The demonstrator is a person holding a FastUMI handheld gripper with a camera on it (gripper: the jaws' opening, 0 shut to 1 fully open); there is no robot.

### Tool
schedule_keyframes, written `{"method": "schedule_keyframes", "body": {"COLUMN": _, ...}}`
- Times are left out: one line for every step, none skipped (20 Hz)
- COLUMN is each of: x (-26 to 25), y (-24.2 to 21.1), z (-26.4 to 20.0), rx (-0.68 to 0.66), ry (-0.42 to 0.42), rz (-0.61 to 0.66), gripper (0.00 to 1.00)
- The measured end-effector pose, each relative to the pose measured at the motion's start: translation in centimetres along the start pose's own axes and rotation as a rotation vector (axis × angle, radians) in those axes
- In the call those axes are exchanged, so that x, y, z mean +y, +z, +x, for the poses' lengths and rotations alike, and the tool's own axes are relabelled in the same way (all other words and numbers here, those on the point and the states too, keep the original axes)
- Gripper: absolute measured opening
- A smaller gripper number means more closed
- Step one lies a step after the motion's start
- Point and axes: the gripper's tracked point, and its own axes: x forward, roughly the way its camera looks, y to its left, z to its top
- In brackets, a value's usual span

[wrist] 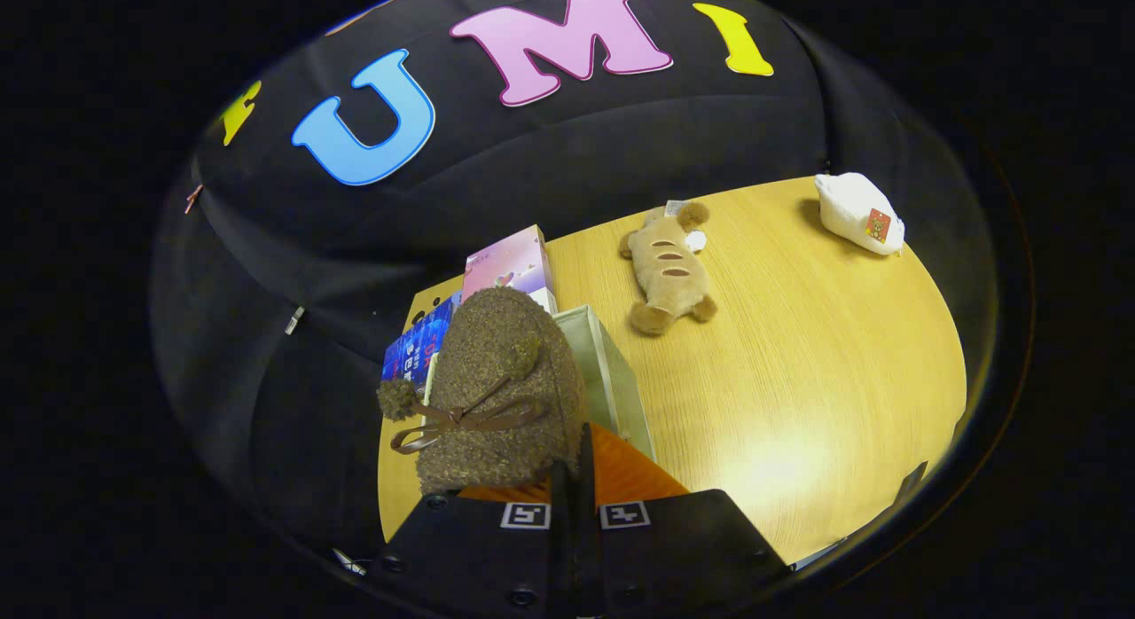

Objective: Open the storage box then place both shoes into the box .Put the left shoe in first, then the right shoe, with the right side of both shoes facing outward in a uniform manner.

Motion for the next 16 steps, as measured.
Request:
{"method": "schedule_keyframes", "body": {"x": 0.0, "y": -0.3, "z": 0.4, "rx": 0.008, "ry": -0.01, "rz": -0.003, "gripper": 0.06}}
{"method": "schedule_keyframes", "body": {"x": 0.1, "y": -0.6, "z": 0.8, "rx": 0.011, "ry": -0.02, "rz": -0.01, "gripper": 0.06}}
{"method": "schedule_keyframes", "body": {"x": 0.0, "y": -0.6, "z": 1.2, "rx": 0.012, "ry": -0.031, "rz": -0.016, "gripper": 0.06}}
{"method": "schedule_keyframes", "body": {"x": -0.1, "y": -0.9, "z": 1.5, "rx": 0.017, "ry": -0.042, "rz": -0.021, "gripper": 0.08}}
{"method": "schedule_keyframes", "body": {"x": -0.1, "y": -1.2, "z": 1.8, "rx": 0.023, "ry": -0.051, "rz": -0.023, "gripper": 0.08}}
{"method": "schedule_keyframes", "body": {"x": -0.1, "y": -1.3, "z": 1.9, "rx": 0.028, "ry": -0.059, "rz": -0.026, "gripper": 0.11}}
{"method": "schedule_keyframes", "body": {"x": -0.1, "y": -1.6, "z": 2.1, "rx": 0.037, "ry": -0.059, "rz": -0.028, "gripper": 0.14}}
{"method": "schedule_keyframes", "body": {"x": 0.1, "y": -1.9, "z": 2.2, "rx": 0.046, "ry": -0.059, "rz": -0.031, "gripper": 0.19}}
{"method": "schedule_keyframes", "body": {"x": 0.4, "y": -2.2, "z": 2.1, "rx": 0.056, "ry": -0.048, "rz": -0.028, "gripper": 0.26}}
{"method": "schedule_keyframes", "body": {"x": 0.8, "y": -2.3, "z": 1.9, "rx": 0.056, "ry": -0.034, "rz": -0.024, "gripper": 0.34}}
{"method": "schedule_keyframes", "body": {"x": 1.1, "y": -2.1, "z": 1.6, "rx": 0.048, "ry": -0.021, "rz": -0.023, "gripper": 0.38}}
{"method": "schedule_keyframes", "body": {"x": 1.5, "y": -1.8, "z": 1.3, "rx": 0.043, "ry": -0.004, "rz": -0.023, "gripper": 0.54}}
{"method": "schedule_keyframes", "body": {"x": 1.7, "y": -1.6, "z": 1.0, "rx": 0.037, "ry": 0.007, "rz": -0.024, "gripper": 0.71}}
{"method": "schedule_keyframes", "body": {"x": 1.6, "y": -1.3, "z": 0.5, "rx": 0.027, "ry": 0.009, "rz": -0.031, "gripper": 0.88}}
{"method": "schedule_keyframes", "body": {"x": 1.4, "y": -1.0, "z": -0.1, "rx": 0.014, "ry": 0.009, "rz": -0.042, "gripper": 0.9}}
{"method": "schedule_keyframes", "body": {"x": 1.2, "y": -0.6, "z": -0.5, "rx": 0.001, "ry": 0.008, "rz": -0.056, "gripper": 0.99}}
